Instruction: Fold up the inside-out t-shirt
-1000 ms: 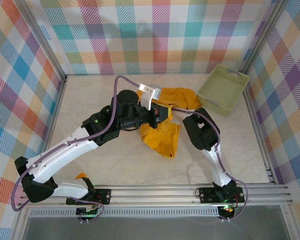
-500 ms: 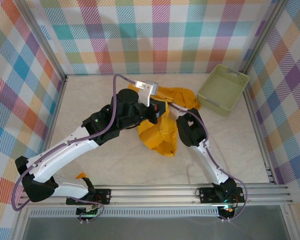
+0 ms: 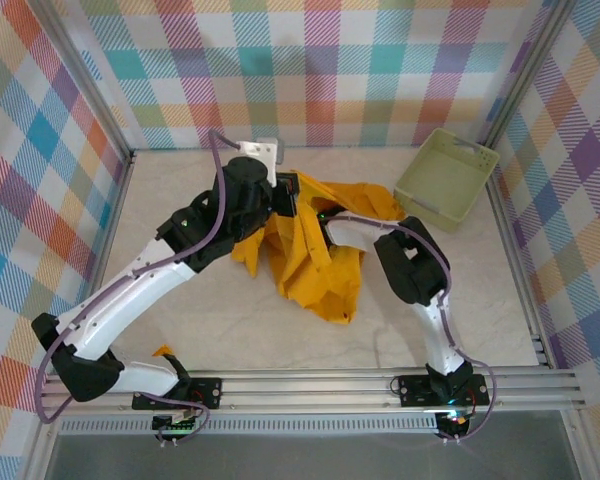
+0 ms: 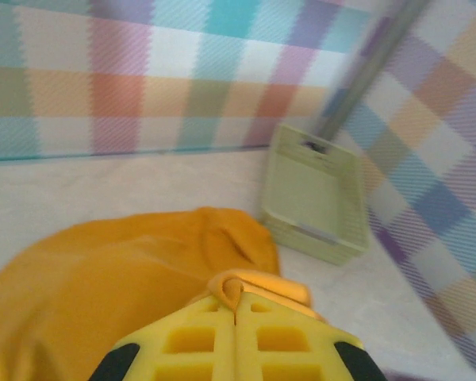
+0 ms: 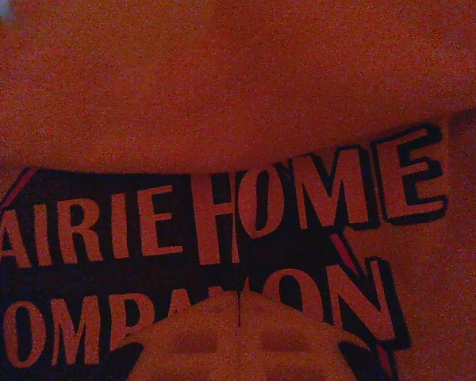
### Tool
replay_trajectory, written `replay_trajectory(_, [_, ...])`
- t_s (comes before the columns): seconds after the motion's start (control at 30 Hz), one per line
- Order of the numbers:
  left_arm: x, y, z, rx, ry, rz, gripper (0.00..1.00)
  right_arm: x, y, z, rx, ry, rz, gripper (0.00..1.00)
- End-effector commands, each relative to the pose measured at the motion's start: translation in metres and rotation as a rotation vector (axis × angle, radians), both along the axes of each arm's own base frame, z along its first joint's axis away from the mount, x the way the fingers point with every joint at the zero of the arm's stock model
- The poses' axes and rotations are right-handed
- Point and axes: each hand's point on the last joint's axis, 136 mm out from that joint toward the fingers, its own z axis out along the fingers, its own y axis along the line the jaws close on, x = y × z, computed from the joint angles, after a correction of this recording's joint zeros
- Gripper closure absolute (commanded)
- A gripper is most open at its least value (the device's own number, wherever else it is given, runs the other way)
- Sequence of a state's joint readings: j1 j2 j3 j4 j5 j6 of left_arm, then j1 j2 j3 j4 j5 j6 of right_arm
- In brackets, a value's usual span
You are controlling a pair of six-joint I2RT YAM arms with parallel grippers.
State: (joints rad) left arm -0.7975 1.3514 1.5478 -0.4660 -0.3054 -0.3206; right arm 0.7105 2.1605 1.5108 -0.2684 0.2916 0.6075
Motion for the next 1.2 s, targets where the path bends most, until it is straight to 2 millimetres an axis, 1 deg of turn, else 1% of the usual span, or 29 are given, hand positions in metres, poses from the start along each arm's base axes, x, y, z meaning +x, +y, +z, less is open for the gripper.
replay_trajectory(0.0, [0.033,0.043,-0.003,0.043,0.012,0.164,1.0,-0.015,0.032,0.038,0.13,-0.111,0.132,1.0])
replay_trajectory(0.07, [0.054,0.065,-0.017,0.063,0.05,0.236,1.0,-0.028,0.034,0.048,0.17,-0.141,0.162,1.0])
replay_trajectory(0.1, [0.067,0.077,-0.027,0.068,0.079,0.271,1.0,-0.036,0.035,0.053,0.192,-0.154,0.177,1.0])
replay_trajectory(0.17, [0.084,0.096,-0.049,0.079,0.137,0.326,1.0,-0.047,0.033,0.064,0.222,-0.196,0.202,1.0])
replay_trajectory(0.23, [0.1,0.115,-0.074,0.093,0.195,0.377,1.0,-0.056,0.026,0.077,0.234,-0.245,0.208,1.0])
replay_trajectory(0.3, [0.113,0.135,-0.104,0.115,0.266,0.429,1.0,-0.063,0.016,0.094,0.247,-0.287,0.203,1.0])
replay_trajectory(0.37, [0.123,0.151,-0.136,0.146,0.335,0.468,1.0,-0.068,0.009,0.111,0.259,-0.328,0.208,1.0])
replay_trajectory(0.4, [0.126,0.159,-0.154,0.162,0.379,0.492,1.0,-0.071,0.005,0.12,0.266,-0.349,0.213,1.0])
replay_trajectory(0.43, [0.129,0.165,-0.168,0.174,0.413,0.51,1.0,-0.073,0.003,0.129,0.279,-0.37,0.219,1.0])
replay_trajectory(0.5, [0.133,0.179,-0.205,0.21,0.508,0.549,1.0,-0.081,0.004,0.148,0.312,-0.408,0.264,1.0])
replay_trajectory(0.57, [0.136,0.187,-0.237,0.252,0.58,0.574,1.0,-0.089,0.005,0.168,0.354,-0.448,0.302,1.0])
replay_trajectory(0.67, [0.137,0.191,-0.282,0.32,0.689,0.585,1.0,-0.103,0.008,0.193,0.408,-0.493,0.371,1.0])
replay_trajectory(0.73, [0.135,0.193,-0.307,0.354,0.752,0.598,1.0,-0.11,0.011,0.202,0.432,-0.494,0.417,1.0])
replay_trajectory(0.8, [0.134,0.195,-0.326,0.379,0.8,0.607,1.0,-0.116,0.011,0.208,0.451,-0.502,0.438,1.0])
replay_trajectory(0.83, [0.132,0.198,-0.332,0.389,0.817,0.619,1.0,-0.117,0.008,0.209,0.455,-0.51,0.431,1.0])
replay_trajectory(0.9, [0.129,0.204,-0.345,0.41,0.854,0.637,1.0,-0.124,0.003,0.218,0.469,-0.54,0.442,1.0])
replay_trajectory(0.97, [0.124,0.213,-0.357,0.432,0.898,0.664,1.0,-0.135,0.001,0.233,0.5,-0.572,0.478,1.0])
replay_trajectory(1.03, [0.119,0.221,-0.366,0.455,0.938,0.679,1.0,-0.146,-0.005,0.254,0.532,-0.621,0.514,1.0])
replay_trajectory(1.1, [0.112,0.23,-0.372,0.472,0.966,0.699,1.0,-0.157,-0.015,0.274,0.547,-0.675,0.529,1.0])
replay_trajectory(1.13, [0.11,0.232,-0.373,0.468,0.973,0.702,0.98,-0.159,-0.02,0.281,0.549,-0.693,0.523,1.0])
replay_trajectory(1.17, [0.106,0.234,-0.373,0.463,0.977,0.702,0.94,-0.16,-0.027,0.287,0.544,-0.707,0.51,1.0])
